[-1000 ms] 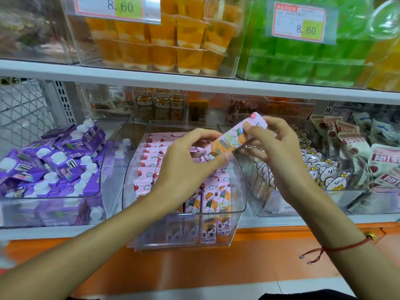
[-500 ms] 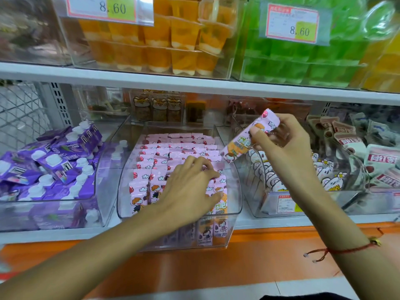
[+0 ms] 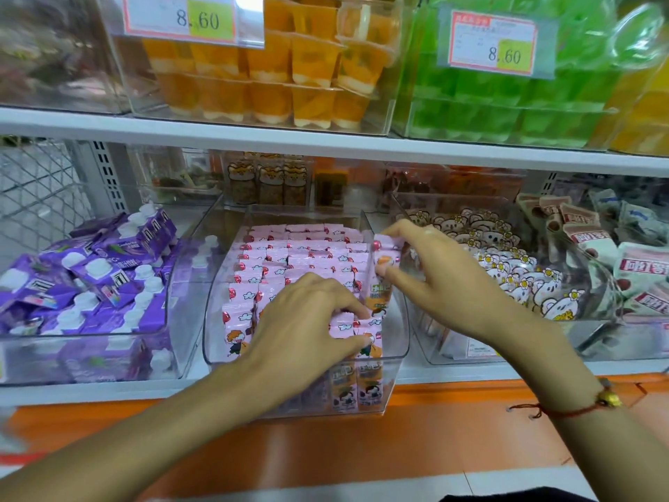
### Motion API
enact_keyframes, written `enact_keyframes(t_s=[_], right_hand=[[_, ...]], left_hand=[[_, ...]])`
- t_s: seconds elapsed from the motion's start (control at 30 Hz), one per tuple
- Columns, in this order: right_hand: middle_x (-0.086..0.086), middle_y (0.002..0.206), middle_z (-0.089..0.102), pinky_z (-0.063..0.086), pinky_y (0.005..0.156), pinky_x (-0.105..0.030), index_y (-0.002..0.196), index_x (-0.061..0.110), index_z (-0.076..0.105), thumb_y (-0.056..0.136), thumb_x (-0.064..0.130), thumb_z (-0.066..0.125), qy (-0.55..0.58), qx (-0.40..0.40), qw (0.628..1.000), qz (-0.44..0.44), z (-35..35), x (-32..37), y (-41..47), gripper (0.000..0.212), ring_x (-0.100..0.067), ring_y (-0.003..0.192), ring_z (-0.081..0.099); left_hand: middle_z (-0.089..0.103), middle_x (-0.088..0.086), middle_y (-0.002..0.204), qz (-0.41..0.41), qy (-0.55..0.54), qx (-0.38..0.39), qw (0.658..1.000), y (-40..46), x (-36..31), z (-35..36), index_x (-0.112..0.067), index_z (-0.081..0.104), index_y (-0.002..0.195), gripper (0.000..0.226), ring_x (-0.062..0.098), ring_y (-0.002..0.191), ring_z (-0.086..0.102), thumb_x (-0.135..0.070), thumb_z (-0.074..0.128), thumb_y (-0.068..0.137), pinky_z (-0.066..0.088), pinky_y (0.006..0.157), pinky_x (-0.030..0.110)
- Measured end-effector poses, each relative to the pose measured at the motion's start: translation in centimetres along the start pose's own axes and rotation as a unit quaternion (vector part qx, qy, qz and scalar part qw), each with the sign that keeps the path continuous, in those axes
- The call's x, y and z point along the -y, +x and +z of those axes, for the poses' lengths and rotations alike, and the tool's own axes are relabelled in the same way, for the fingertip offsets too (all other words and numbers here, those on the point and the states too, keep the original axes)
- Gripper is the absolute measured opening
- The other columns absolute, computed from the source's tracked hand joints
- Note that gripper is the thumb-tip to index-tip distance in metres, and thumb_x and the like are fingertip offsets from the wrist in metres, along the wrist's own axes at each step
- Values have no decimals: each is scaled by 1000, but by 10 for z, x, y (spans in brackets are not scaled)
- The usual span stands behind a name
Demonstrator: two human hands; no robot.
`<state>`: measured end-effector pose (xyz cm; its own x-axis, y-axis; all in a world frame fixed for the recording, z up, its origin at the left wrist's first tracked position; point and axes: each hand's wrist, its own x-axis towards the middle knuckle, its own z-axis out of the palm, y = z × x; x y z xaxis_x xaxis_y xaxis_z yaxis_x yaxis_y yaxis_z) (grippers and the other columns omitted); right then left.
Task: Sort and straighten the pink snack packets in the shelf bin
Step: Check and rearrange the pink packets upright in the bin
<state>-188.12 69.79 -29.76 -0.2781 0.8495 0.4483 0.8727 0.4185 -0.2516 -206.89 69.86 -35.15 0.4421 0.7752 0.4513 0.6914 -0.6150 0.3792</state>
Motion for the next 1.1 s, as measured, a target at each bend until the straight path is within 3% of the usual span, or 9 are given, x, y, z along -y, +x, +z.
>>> enact_keyframes(t_s=[0.2, 0.3, 0.43, 0.57, 0.67, 0.77, 0.87, 1.0, 1.1], right_hand=[[1, 132, 48, 38, 99, -34, 119, 23, 62, 91, 39, 58, -106, 69, 992, 19, 16, -3, 2, 32, -19, 121, 39], [1, 116, 56, 42, 88, -32, 114, 19, 65, 94, 27, 55, -25, 2, 999, 44, 13, -7, 1, 24, -18, 111, 50], [5, 97, 69, 44, 71, -23, 101, 21, 69, 98, 26, 49, 133, -92, 981, 107, 5, -4, 1, 21, -9, 86, 60], [18, 92, 69, 47, 72, -14, 104, 27, 66, 85, 49, 48, 354, -54, 930, 87, -2, 11, -4, 34, 6, 85, 61], [2, 104, 70, 57, 78, -26, 114, 22, 65, 83, 43, 58, 390, -32, 917, 71, 4, 20, -5, 38, -12, 95, 66], [-3, 100, 71, 56, 81, -28, 107, 21, 67, 87, 33, 62, 390, -67, 915, 73, 10, 28, -1, 24, -15, 92, 67], [5, 87, 72, 55, 72, -19, 105, 20, 65, 90, 31, 61, 460, -74, 873, 142, 14, 30, 2, 20, -3, 80, 66], [8, 79, 74, 56, 67, -19, 113, 10, 60, 93, 25, 59, 553, -62, 808, 193, 17, 32, 3, 26, -4, 76, 69], [7, 77, 73, 55, 62, -19, 114, 6, 58, 90, 23, 63, 568, -55, 798, 194, 17, 37, 2, 29, -8, 74, 70]], left_hand=[[56, -24, 81, 9, -41, -15, 999, 1, -8, 4, -38, 67, 89, 10, -2, 87, 41, -46, 66, 83, 28, 70, 7], [51, -24, 72, 1, -42, -13, 999, 5, -11, 7, -36, 66, 92, 13, -1, 77, 44, -47, 62, 86, 30, 65, 7], [66, -24, 83, -45, -183, -92, 978, 17, -17, -4, -35, 63, 89, 8, -6, 82, 61, -43, 62, 87, 51, 80, 23], [70, -15, 86, -36, -309, -225, 923, 29, -20, -31, -25, 67, 91, 4, -1, 84, 65, -26, 69, 87, 49, 76, 15], [70, -14, 84, -27, -348, -277, 895, 30, -21, -45, -22, 68, 90, 6, -2, 80, 66, -21, 71, 85, 47, 72, 9], [71, -10, 94, -42, -388, -264, 882, 27, -18, -46, -19, 67, 100, 15, 0, 88, 67, -19, 69, 86, 52, 79, 16], [68, -10, 107, -65, -394, -240, 885, 21, -12, -40, -22, 61, 108, 20, 1, 98, 65, -18, 66, 89, 54, 86, 25], [63, -16, 105, -55, -361, -170, 915, 13, -11, -27, -29, 58, 105, 36, 0, 98, 60, -14, 74, 77, 50, 73, 14], [61, -16, 108, -39, -297, -156, 941, 11, -8, -21, -30, 53, 111, 49, 0, 100, 58, -27, 83, 72, 49, 76, 13]])
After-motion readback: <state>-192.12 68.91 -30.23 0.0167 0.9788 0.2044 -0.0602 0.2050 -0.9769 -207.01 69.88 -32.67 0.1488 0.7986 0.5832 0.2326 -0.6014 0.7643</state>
